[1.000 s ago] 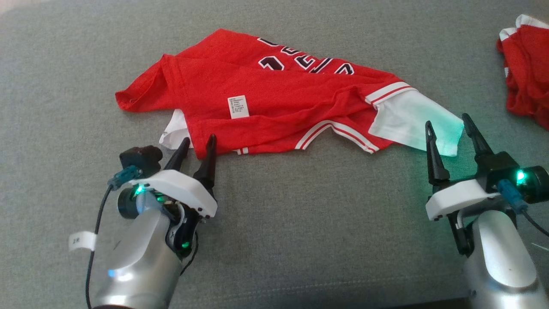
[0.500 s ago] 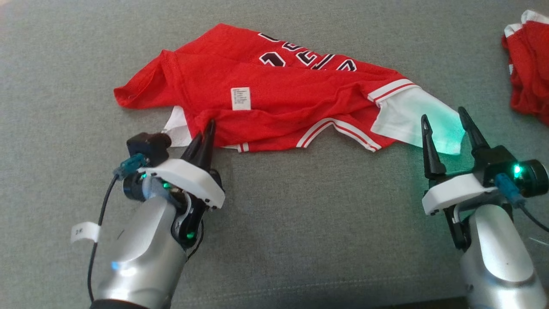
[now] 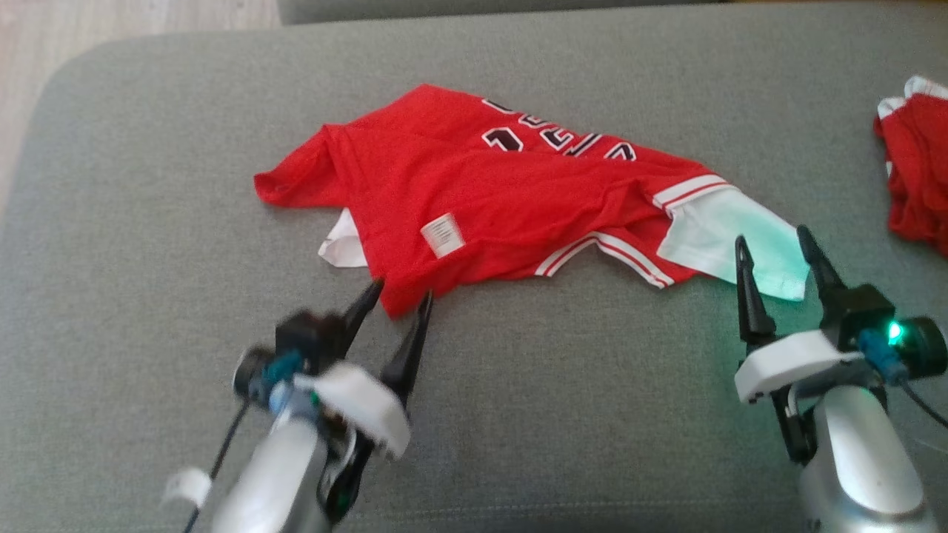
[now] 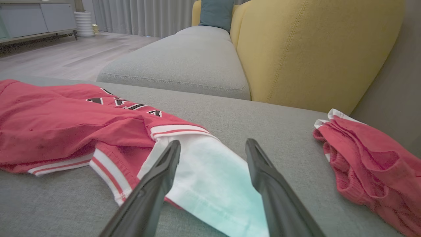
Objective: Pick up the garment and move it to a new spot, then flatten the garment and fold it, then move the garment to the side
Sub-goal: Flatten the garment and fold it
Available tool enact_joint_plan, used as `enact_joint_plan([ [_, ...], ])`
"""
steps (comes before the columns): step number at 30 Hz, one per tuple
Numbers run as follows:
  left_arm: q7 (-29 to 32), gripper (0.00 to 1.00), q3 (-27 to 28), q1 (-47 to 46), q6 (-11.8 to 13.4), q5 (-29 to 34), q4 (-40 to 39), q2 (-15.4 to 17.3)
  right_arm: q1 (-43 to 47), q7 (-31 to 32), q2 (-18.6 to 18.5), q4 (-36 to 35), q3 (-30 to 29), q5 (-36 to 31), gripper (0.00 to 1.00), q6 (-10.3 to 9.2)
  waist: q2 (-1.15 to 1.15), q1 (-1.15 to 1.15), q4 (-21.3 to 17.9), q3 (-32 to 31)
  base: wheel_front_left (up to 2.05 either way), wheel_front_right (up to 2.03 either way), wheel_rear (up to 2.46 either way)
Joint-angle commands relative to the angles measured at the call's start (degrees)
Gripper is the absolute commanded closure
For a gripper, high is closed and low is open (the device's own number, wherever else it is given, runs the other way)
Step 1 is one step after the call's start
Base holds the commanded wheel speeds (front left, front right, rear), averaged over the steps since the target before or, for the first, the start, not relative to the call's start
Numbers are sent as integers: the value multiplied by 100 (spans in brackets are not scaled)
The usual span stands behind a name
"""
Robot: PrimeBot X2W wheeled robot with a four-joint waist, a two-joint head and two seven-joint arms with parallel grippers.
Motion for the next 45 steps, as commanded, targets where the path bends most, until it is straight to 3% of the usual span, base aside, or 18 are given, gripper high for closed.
enact_joint_plan([
  [1,-70,0,197,55,-29,47,-50,144,-21,-37,59,-139,132,55,0,-5,0,0,36,-84,0,0,0],
  [6,-70,0,264,319,-29,21,77,150,35,-37,74,-125,142,91,0,-5,0,0,35,-134,0,0,0],
  [10,-70,0,693,444,-3,-53,-19,86,76,-37,80,-141,64,91,0,-5,0,0,25,-194,0,0,0],
  [16,-70,0,1365,577,395,-128,-233,5,130,-37,96,-226,-20,140,0,-5,0,0,-51,-327,0,0,0],
  [23,-70,0,1541,829,1053,-148,-630,-2,322,-37,111,-381,-100,325,0,-5,0,0,-42,-469,0,0,0],
  [28,-70,0,1523,1051,1197,-123,-793,-3,485,-37,112,-333,-171,521,0,-5,0,0,24,-527,0,0,0],
  [34,-70,0,1350,1057,1025,-230,-864,-3,465,-37,113,-185,-263,506,0,-5,0,0,47,-444,0,0,0],
  [40,-70,0,954,677,421,-1007,-589,-3,320,-37,113,-216,-245,476,0,-5,0,0,-12,-228,0,0,0],
  [45,-70,0,690,195,139,-1424,-164,-3,256,-37,113,-185,-156,502,0,-5,0,0,-104,-95,0,0,0],
])
